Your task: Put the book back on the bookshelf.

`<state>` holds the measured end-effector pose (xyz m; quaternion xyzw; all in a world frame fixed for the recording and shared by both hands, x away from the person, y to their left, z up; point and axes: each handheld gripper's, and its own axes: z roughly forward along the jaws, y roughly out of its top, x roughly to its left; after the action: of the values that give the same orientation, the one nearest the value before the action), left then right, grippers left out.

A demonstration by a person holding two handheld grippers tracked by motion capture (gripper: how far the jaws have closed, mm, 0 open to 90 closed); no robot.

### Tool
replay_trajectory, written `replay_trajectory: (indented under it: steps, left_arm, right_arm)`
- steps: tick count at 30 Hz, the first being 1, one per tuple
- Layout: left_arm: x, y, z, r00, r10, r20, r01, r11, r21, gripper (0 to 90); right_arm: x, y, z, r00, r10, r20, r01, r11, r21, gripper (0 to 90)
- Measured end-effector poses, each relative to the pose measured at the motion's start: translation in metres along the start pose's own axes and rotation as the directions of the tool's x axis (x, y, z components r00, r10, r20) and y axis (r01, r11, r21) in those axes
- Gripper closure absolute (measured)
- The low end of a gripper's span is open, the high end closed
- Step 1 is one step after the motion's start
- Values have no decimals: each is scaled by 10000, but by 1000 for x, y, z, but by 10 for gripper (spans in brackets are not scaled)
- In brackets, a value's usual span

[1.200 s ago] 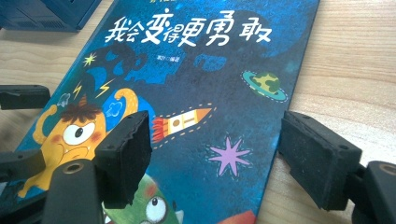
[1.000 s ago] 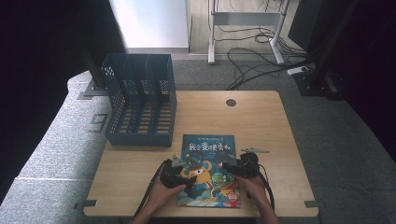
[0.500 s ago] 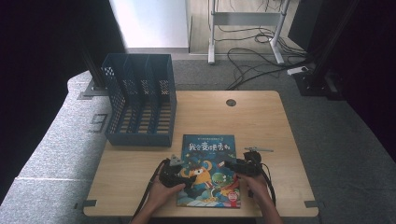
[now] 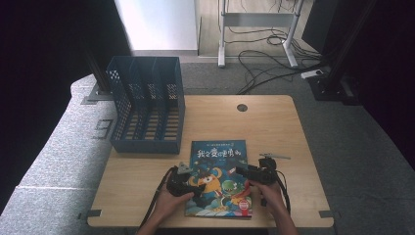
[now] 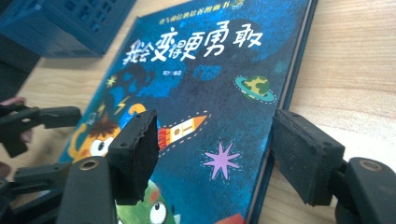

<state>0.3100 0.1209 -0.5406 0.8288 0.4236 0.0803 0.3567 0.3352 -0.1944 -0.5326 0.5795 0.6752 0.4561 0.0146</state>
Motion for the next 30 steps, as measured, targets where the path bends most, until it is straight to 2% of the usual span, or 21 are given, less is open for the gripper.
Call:
replay_trajectory:
  steps: [12, 23, 30]
  left_arm:
    - [3, 0, -1, 9996, -205, 211, 208, 9997, -139, 147]
    - [3, 0, -1, 9998, -127, 129, 128, 9999, -105, 146]
    - [3, 0, -1, 10000, -72, 66, 73, 9999, -84, 145]
  right_arm:
    - [-1, 5, -9, 9968, 177, -778, -196, 9995, -244, 321]
    - [-3, 4, -8, 9963, 308, -800, -304, 9995, 59, 322]
    - [-6, 3, -5, 9950, 558, -830, -540, 9982, 243, 326]
